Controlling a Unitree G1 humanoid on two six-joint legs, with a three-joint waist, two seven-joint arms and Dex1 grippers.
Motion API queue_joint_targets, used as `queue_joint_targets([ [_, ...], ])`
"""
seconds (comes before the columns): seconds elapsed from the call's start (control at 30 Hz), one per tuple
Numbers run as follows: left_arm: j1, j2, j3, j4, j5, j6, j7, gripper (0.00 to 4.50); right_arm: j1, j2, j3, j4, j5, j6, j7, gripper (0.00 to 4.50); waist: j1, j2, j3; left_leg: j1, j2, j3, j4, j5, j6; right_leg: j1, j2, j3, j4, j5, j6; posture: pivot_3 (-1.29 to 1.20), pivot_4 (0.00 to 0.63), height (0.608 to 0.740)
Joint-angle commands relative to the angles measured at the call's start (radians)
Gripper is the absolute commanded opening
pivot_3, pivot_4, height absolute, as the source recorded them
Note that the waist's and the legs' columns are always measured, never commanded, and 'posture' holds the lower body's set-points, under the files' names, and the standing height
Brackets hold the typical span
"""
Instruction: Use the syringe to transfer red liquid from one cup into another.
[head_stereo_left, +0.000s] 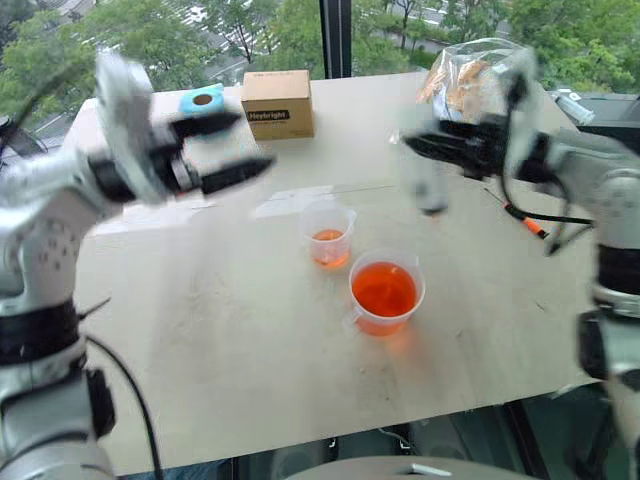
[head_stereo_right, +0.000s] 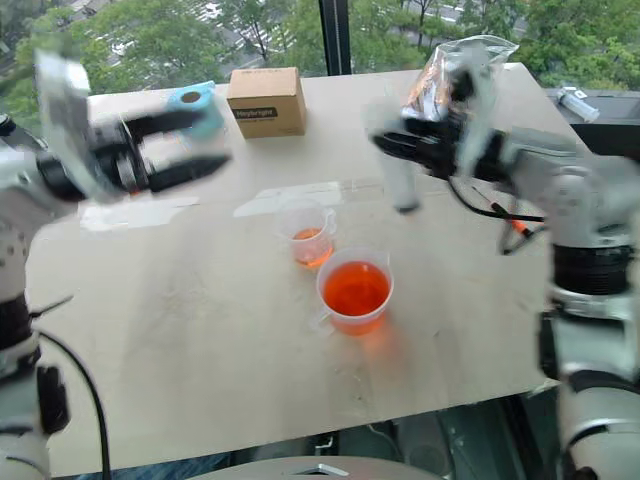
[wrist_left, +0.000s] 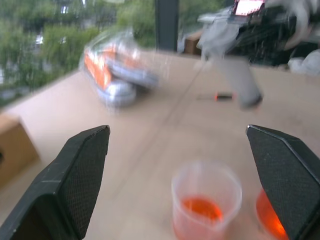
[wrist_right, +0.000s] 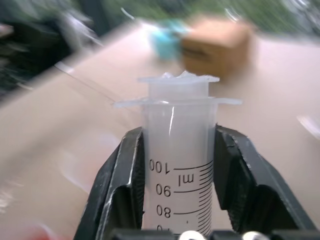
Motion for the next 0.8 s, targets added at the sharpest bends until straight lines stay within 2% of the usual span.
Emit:
queue_joint_targets([
  [0.03, 0.095, 0.007, 0.055, -0.107, 0.012, -0.028, 0.018, 4.45, 0.061, -0.056, 0.051, -0.011, -0.053, 0.100, -0.027, 1.42, -0.001, -0.002, 0.000, -0.001, 0.001, 0.000, 0.000, 0.000, 0.000, 0.000, 0.001, 0.000, -0.005, 0.000, 0.000, 0.00, 0.150, 0.740],
  [0.17, 0.203, -0.009, 0.063, -0.191, 0.013, -0.032, 0.048, 4.45, 0.121, -0.011, 0.027, 0.036, -0.095, 0.173, -0.105, 1.42, -0.004, -0.002, 0.000, 0.000, 0.002, 0.003, 0.000, 0.000, 0.000, 0.000, 0.000, 0.003, -0.004, 0.000, 0.000, 0.00, 0.150, 0.740],
  [0.27, 0.254, -0.009, 0.037, -0.217, 0.049, -0.056, 0.057, 4.45, 0.098, 0.096, -0.039, 0.087, -0.122, 0.229, -0.191, 1.42, -0.005, -0.002, -0.001, 0.002, 0.002, 0.003, 0.000, 0.000, 0.000, 0.001, 0.001, 0.004, -0.004, 0.000, 0.000, 0.00, 0.150, 0.740],
  [0.37, 0.288, -0.025, 0.007, -0.221, 0.085, -0.090, 0.071, 4.45, 0.084, 0.166, -0.064, 0.141, -0.176, 0.155, -0.249, 1.42, 0.000, -0.002, -0.001, 0.001, 0.002, 0.003, 0.000, 0.000, 0.000, 0.000, 0.001, 0.004, -0.003, 0.000, 0.000, 0.00, 0.150, 0.740],
  [0.4, 0.297, -0.035, -0.004, -0.224, 0.090, -0.098, 0.076, 4.50, 0.080, 0.175, -0.061, 0.159, -0.192, 0.111, -0.250, 2.41, 0.002, -0.002, -0.001, 0.001, 0.002, 0.003, 0.000, 0.000, 0.000, 0.000, 0.001, 0.003, -0.003, 0.000, 0.000, 0.00, 0.150, 0.740],
  [0.47, 0.311, -0.051, -0.016, -0.233, 0.094, -0.106, 0.084, 4.50, 0.078, 0.186, -0.065, 0.177, -0.209, 0.061, -0.247, 3.15, 0.006, -0.002, -0.001, 0.001, 0.001, 0.004, 0.000, 0.000, 0.000, 0.000, 0.001, 0.004, -0.004, 0.000, 0.000, 0.00, 0.150, 0.740],
  [0.53, 0.330, -0.068, -0.029, -0.256, 0.092, -0.109, 0.092, 4.50, 0.091, 0.180, -0.065, 0.174, -0.229, -0.010, -0.229, 4.15, 0.014, -0.002, -0.001, 0.000, 0.001, 0.004, 0.000, 0.000, 0.000, 0.000, 0.001, 0.003, -0.005, 0.000, 0.000, 0.00, 0.150, 0.740],
  [0.57, 0.342, -0.078, -0.033, -0.271, 0.086, -0.106, 0.098, 4.50, 0.099, 0.173, -0.074, 0.165, -0.233, -0.029, -0.227, 4.34, 0.015, -0.002, -0.001, 0.000, 0.001, 0.004, 0.000, 0.000, 0.000, 0.000, 0.001, 0.003, -0.005, 0.000, 0.000, 0.00, 0.150, 0.740],
  [0.67, 0.403, -0.105, -0.032, -0.319, 0.073, -0.100, 0.112, 4.50, 0.143, 0.145, -0.117, 0.103, -0.200, -0.040, -0.183, 4.34, 0.020, -0.002, -0.001, 0.000, 0.001, 0.004, 0.000, 0.000, 0.000, 0.000, 0.001, 0.003, -0.005, 0.000, 0.000, 0.00, 0.150, 0.740],
  [0.8, 0.584, -0.165, -0.006, -0.377, 0.096, -0.135, 0.137, 4.50, 0.331, 0.025, -0.217, -0.104, -0.082, -0.128, 0.062, 4.34, 0.028, -0.001, -0.001, 0.000, 0.001, 0.004, -0.001, 0.000, 0.001, 0.000, 0.000, 0.003, -0.006, 0.000, 0.000, 0.00, 0.150, 0.740],
])
